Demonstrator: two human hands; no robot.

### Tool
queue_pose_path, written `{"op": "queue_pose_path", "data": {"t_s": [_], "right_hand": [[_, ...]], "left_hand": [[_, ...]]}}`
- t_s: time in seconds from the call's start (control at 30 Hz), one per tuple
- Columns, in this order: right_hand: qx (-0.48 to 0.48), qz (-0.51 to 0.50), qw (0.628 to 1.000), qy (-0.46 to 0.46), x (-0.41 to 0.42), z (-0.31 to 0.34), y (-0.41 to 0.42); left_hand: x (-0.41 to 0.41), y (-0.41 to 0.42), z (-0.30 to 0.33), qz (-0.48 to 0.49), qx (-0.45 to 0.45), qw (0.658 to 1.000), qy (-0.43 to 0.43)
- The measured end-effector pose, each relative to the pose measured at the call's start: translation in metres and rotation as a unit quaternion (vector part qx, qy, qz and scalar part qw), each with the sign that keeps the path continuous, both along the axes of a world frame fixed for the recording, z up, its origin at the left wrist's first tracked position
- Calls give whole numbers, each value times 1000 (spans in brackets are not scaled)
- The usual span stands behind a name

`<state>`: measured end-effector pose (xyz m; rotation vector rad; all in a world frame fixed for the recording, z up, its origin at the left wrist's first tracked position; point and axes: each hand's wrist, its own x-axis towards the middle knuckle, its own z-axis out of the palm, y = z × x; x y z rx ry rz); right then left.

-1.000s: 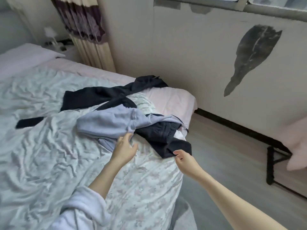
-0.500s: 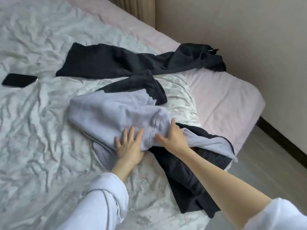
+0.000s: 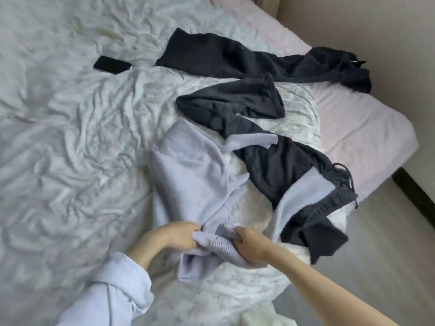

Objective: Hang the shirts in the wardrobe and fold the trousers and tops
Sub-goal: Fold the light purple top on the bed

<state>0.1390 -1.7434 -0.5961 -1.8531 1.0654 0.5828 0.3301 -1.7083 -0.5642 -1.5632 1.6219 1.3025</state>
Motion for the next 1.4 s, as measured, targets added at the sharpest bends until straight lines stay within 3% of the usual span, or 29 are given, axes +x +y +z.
{"op": "queue_pose_path", "data": {"t_s": [0.1, 0.17, 0.23, 0.3, 0.37, 0.43, 0.47, 0.5, 0.6, 0.73, 0.83, 0.9, 0.93, 1.07, 1.2, 1.3, 1.4], "right_hand": [[91, 159, 981, 61, 21, 49, 34], [131, 179, 972, 70, 31, 73, 40], [157, 133, 977, 45, 41, 93, 38], [129, -12, 991, -36, 59, 105, 31], [29, -247, 954, -169, 80, 109, 20], [-73, -399, 873, -270, 97, 111, 11], [-114, -423, 851, -289, 102, 108, 10], [-149, -421, 845, -296, 106, 103, 11], [-186, -344, 885, -254, 107, 74, 23], [-100, -223, 963, -117, 102, 20, 41], [-65, -165, 984, -9, 107, -13, 53], [-102, -120, 985, 70, 118, -32, 61], [-130, -106, 984, 65, 124, -37, 64], [-118, -104, 982, -108, 119, -33, 63], [-59, -130, 974, -175, 113, 11, 26], [-117, -82, 979, -148, 120, 51, -13], [-263, -94, 953, -117, 128, 103, -46]], "left_hand": [[6, 54, 37, -35, 65, 996, 41], [22, 75, 58, 5, 78, 992, 97], [44, 89, 80, 81, 85, 976, 181], [70, 95, 95, 227, 10, 945, 234], [92, 89, 96, 403, -200, 875, 179], [112, 78, 88, 542, -378, 750, 15], [120, 76, 83, 575, -402, 710, -57], [128, 75, 77, 586, -398, 697, -106], [132, 83, 48, 535, -392, 737, -133], [116, 92, -1, 290, -380, 872, -105], [112, 80, -32, 159, -336, 921, -113], [116, 67, -49, 94, -341, 925, -141], [120, 62, -54, 65, -350, 921, -159], [140, 42, -61, 11, -362, 910, -203], [150, 24, -40, 16, -270, 954, -132], [151, 20, -7, 100, -288, 951, -58], [166, 11, 43, 256, -356, 898, 20]]}}
